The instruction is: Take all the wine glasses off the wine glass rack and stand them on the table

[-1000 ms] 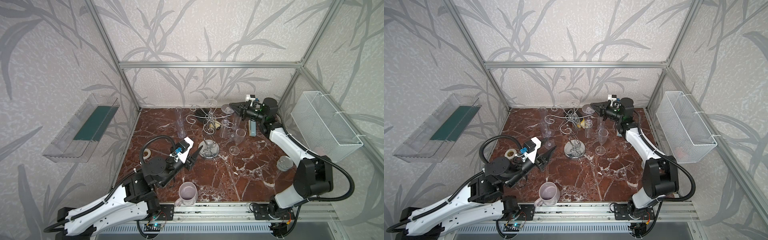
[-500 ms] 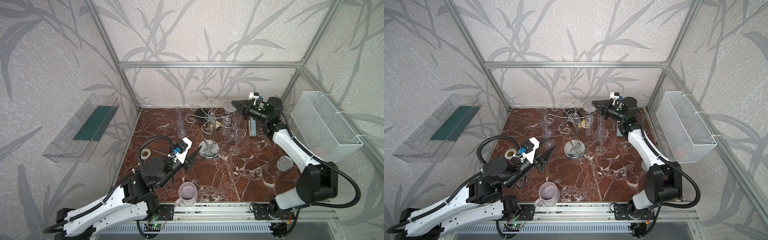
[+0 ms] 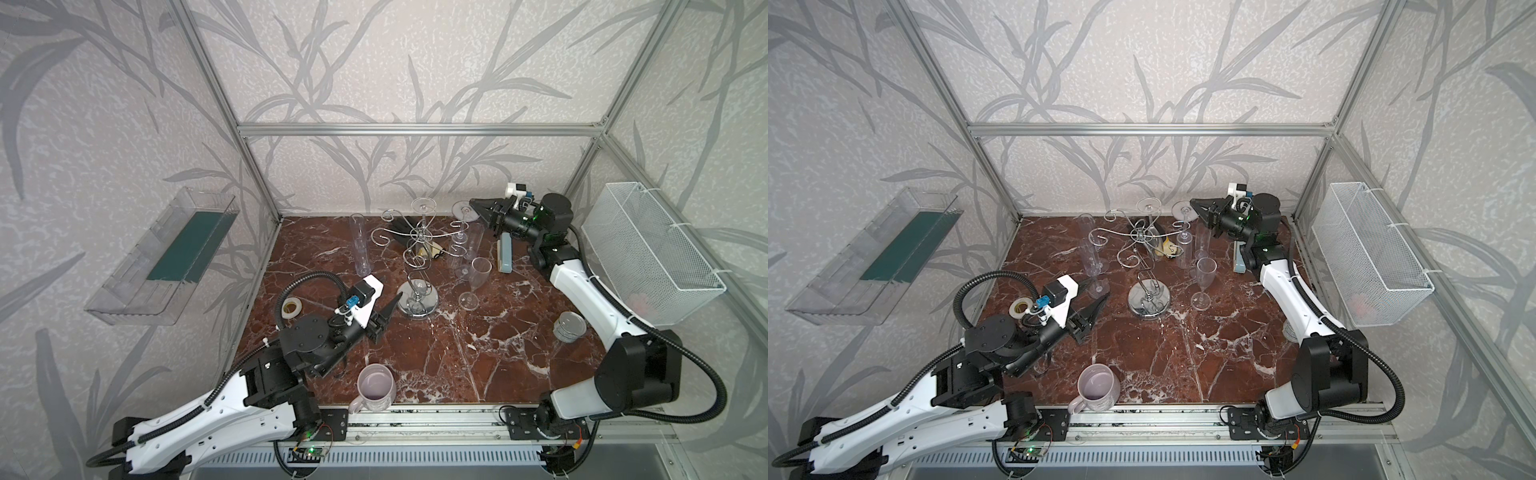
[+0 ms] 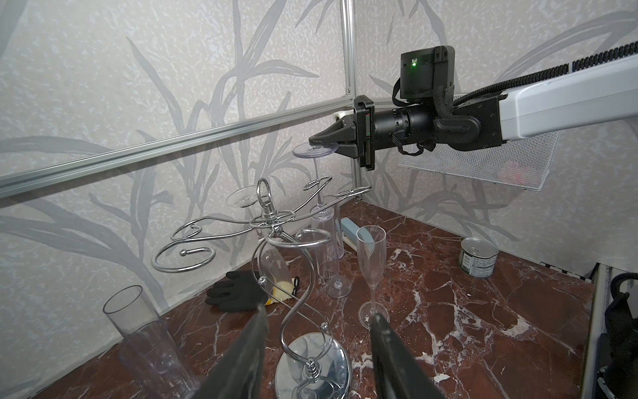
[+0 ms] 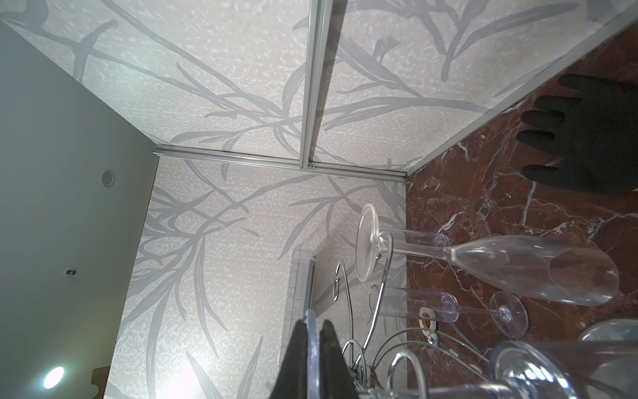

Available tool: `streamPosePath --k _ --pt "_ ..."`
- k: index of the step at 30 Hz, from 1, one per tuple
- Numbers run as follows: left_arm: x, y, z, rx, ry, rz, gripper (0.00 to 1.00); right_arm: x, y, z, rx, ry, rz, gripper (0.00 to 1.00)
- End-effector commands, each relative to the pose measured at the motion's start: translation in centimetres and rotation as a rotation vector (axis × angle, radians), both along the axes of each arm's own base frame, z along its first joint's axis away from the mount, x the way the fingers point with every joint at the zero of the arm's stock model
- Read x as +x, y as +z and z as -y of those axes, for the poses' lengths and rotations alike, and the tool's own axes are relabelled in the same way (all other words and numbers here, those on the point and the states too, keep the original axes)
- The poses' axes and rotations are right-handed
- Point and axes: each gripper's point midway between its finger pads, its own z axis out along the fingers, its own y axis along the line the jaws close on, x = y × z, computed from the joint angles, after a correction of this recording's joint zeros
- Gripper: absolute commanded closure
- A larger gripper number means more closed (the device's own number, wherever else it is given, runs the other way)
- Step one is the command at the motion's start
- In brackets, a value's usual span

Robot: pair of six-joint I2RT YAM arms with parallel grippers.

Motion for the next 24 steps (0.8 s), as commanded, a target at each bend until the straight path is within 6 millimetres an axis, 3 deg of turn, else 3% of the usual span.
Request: streamPosePath --k 1,10,17,24 --pt "-0.1 0.6 -0.5 -0.019 0.008 0.003 0.49 -1.4 2.4 0.3 0.011 0.001 0.074 1.0" --pt "-0.1 0.4 -0.3 -0.022 0.006 0.0 0.5 -3.7 2.4 -0.3 0.01 0.035 0.068 1.0" --pt "-0.1 0.4 -0.4 -0.027 0.004 -0.004 0.5 -5.3 2.9 -2.6 0.007 0.089 0.082 1.0" --pt "-0.1 0.3 -0.6 -0.026 0.01 -0.004 0.5 -4.5 3.0 -4.5 0.006 0.12 0.084 1.0"
